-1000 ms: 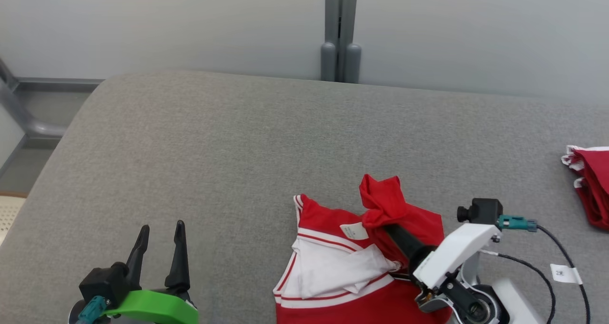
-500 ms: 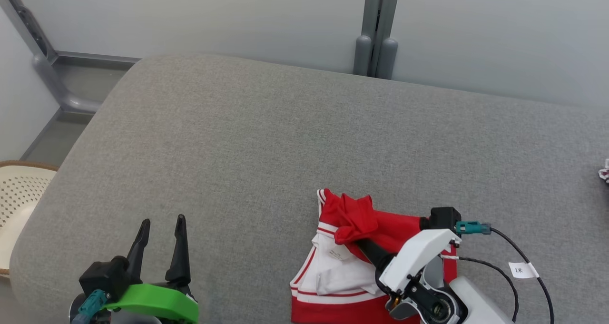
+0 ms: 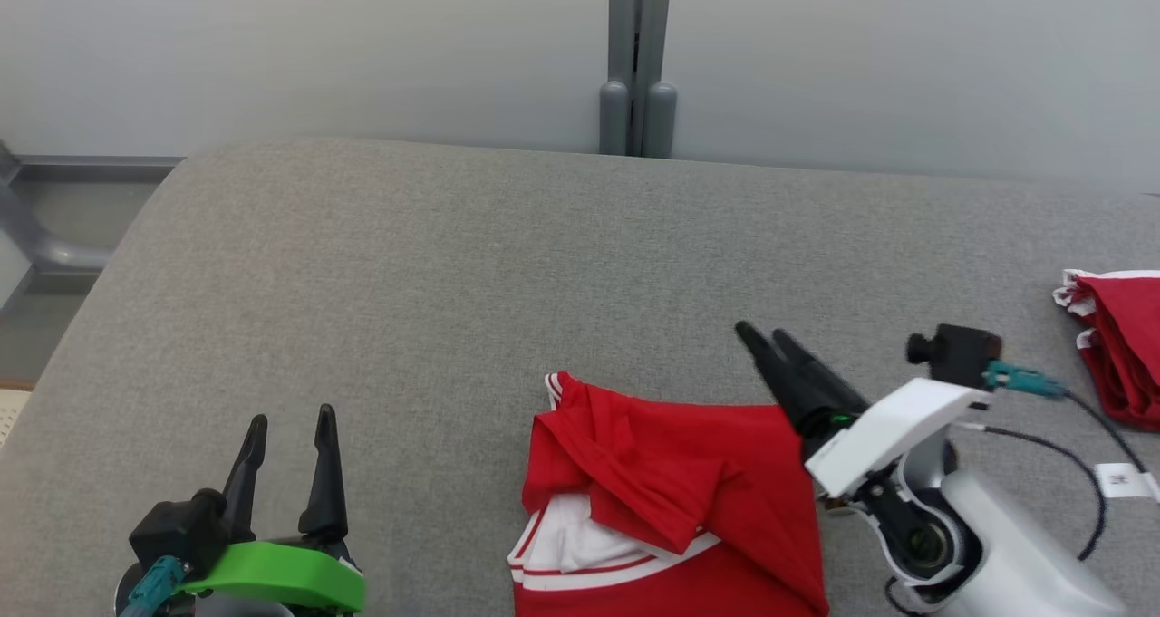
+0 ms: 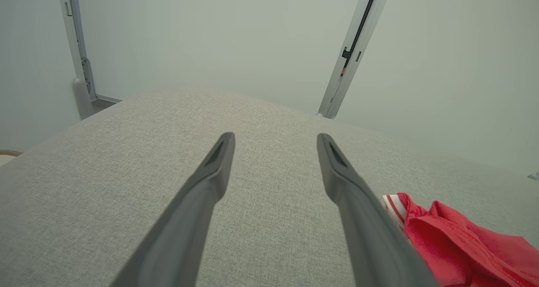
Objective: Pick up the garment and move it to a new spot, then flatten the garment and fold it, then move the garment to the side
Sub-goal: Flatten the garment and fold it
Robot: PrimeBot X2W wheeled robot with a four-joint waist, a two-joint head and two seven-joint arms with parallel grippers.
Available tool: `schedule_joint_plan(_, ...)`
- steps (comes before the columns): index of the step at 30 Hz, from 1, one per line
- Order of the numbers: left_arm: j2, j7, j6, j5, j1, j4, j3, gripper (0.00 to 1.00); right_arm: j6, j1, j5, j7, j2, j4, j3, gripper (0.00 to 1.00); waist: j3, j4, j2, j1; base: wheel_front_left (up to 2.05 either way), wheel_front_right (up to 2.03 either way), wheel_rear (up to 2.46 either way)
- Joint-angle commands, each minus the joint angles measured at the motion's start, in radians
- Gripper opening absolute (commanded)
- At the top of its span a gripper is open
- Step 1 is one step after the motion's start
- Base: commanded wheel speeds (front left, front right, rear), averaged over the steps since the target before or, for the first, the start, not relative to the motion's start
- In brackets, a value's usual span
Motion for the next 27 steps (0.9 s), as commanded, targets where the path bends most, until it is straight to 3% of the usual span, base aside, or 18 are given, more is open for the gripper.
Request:
schedule_joint_plan(1, -0.003, -0.003, -0.002, 0.008, 0.012, -0.010, 0.009, 1.00, 0.000, 0.015, -0.036, -0.045, -0.040, -0.015, -0.016, 1.00, -0.013, -0.034, -0.0001, -0.0001, 0.00, 0.00, 0.00)
schedule_joint_plan(4, -0.009, -0.003, -0.002, 0.014, 0.023, -0.023, 0.018, 1.00, 0.000, 0.034, -0.129, -0.155, -0.128, -0.007, -0.067, 1.00, -0.019, -0.052, -0.0001, -0.0001, 0.00, 0.00, 0.00)
schedule_joint_plan(9, -0.014, -0.003, -0.002, 0.018, 0.035, -0.032, 0.020, 1.00, 0.000, 0.071, -0.272, -0.219, -0.186, 0.080, -0.162, 1.00, -0.025, -0.068, -0.0001, -0.0001, 0.00, 0.00, 0.00)
schedule_joint_plan(19, -0.014, -0.003, -0.002, 0.026, 0.026, -0.035, 0.008, 1.00, 0.000, 0.074, -0.410, -0.198, -0.113, 0.147, -0.218, 1.00, -0.024, -0.053, -0.0001, -0.0001, 0.00, 0.00, 0.00)
schedule_joint_plan(20, -0.014, -0.003, -0.003, 0.026, 0.024, -0.036, 0.005, 1.00, 0.000, 0.068, -0.434, -0.193, -0.108, 0.159, -0.214, 0.77, -0.022, -0.046, -0.0001, -0.0001, 0.00, 0.00, 0.00)
schedule_joint_plan(21, -0.013, -0.003, -0.003, 0.026, 0.022, -0.036, 0.003, 1.00, 0.000, 0.062, -0.450, -0.187, -0.105, 0.174, -0.208, 0.24, -0.020, -0.038, -0.0001, -0.0001, 0.00, 0.00, 0.00)
schedule_joint_plan(22, -0.013, -0.003, -0.003, 0.026, 0.019, -0.036, -0.001, 1.00, 0.000, 0.057, -0.462, -0.176, -0.095, 0.195, -0.200, 0.00, -0.017, -0.026, -0.0001, -0.0001, 0.00, 0.00, 0.00)
schedule_joint_plan(27, -0.008, -0.003, -0.002, 0.026, 0.009, -0.029, -0.010, 1.00, 0.000, 0.031, -0.496, -0.117, -0.046, 0.293, -0.125, 0.00, -0.009, 0.026, -0.0001, -0.0001, 0.00, 0.00, 0.00)
